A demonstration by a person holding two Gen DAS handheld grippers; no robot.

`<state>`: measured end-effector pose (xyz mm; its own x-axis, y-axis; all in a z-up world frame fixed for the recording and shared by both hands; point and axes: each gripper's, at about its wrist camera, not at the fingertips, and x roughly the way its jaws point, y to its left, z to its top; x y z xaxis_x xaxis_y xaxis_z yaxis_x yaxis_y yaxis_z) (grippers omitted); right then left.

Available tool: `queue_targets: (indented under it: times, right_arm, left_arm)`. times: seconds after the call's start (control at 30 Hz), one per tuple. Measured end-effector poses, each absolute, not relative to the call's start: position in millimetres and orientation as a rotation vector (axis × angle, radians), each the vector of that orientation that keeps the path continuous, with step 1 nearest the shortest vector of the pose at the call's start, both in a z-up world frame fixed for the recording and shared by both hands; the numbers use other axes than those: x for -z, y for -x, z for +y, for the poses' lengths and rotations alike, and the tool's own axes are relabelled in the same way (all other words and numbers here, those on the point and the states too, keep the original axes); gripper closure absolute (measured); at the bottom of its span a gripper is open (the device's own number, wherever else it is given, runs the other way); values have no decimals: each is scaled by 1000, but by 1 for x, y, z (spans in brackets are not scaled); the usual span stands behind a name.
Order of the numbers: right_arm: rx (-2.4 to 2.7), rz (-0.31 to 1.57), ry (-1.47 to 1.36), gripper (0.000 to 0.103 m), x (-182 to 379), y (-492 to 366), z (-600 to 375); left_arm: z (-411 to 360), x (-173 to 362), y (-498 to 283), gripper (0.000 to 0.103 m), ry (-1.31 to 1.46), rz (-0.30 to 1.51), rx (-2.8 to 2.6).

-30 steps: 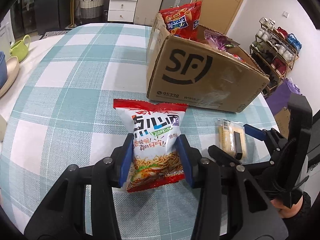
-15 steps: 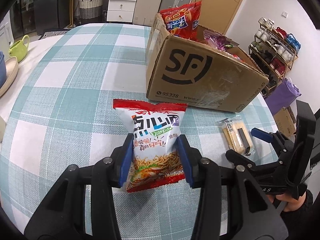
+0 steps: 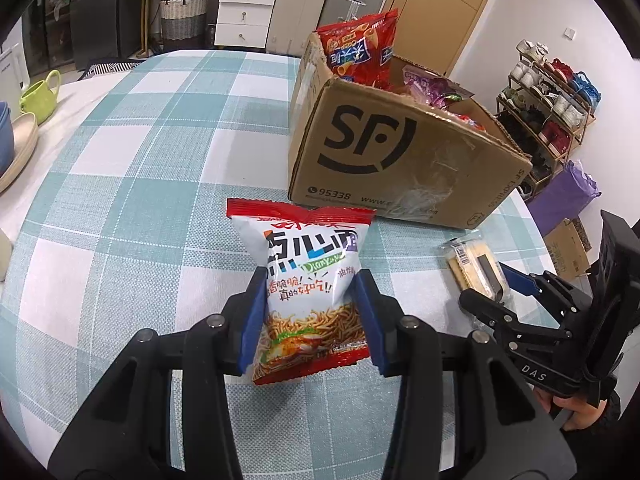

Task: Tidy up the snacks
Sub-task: 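Grasp the wrapped cracker pack with the right gripper, then carry both packs into the cardboard box and open both grippers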

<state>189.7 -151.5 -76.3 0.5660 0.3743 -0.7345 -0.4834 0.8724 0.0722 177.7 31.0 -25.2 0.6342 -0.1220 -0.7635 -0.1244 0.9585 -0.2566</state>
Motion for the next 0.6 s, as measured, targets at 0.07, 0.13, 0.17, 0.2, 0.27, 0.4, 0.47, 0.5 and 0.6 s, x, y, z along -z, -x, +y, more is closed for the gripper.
queue_targets:
  times: [0.07, 0.13, 0.17, 0.2, 0.27, 0.4, 0.47, 0.5, 0.6]
  right_arm:
    - [-519, 808, 135, 43, 72, -187, -154]
    - [-529, 787, 124, 43, 68, -182, -160]
    - [-534, 778, 118, 43, 66, -181, -162]
    - [-537, 768, 110, 43, 64, -180, -164]
    - [-546, 751, 93, 43, 59, -177, -170]
    - [-552, 722, 71, 43, 47, -171, -180]
    - [-552, 694, 73, 43, 38, -163, -188]
    - [-549, 683, 71, 43, 34, -161, -191]
    - [-545, 645, 62, 43, 21, -156, -195]
  left_arm:
    - [31, 22, -175, 63, 301, 878, -3]
    - [32, 18, -173, 63, 301, 867, -3]
    - [32, 16, -172, 63, 301, 862, -3]
    - [33, 13, -170, 63, 302, 854, -4]
    - [33, 8, -167, 63, 299, 844, -7]
    - [33, -7, -158, 63, 296, 807, -12]
    - [34, -15, -154, 63, 299, 786, -5]
    - [34, -19, -152, 63, 301, 773, -1]
    - [33, -31, -148, 63, 296, 746, 12]
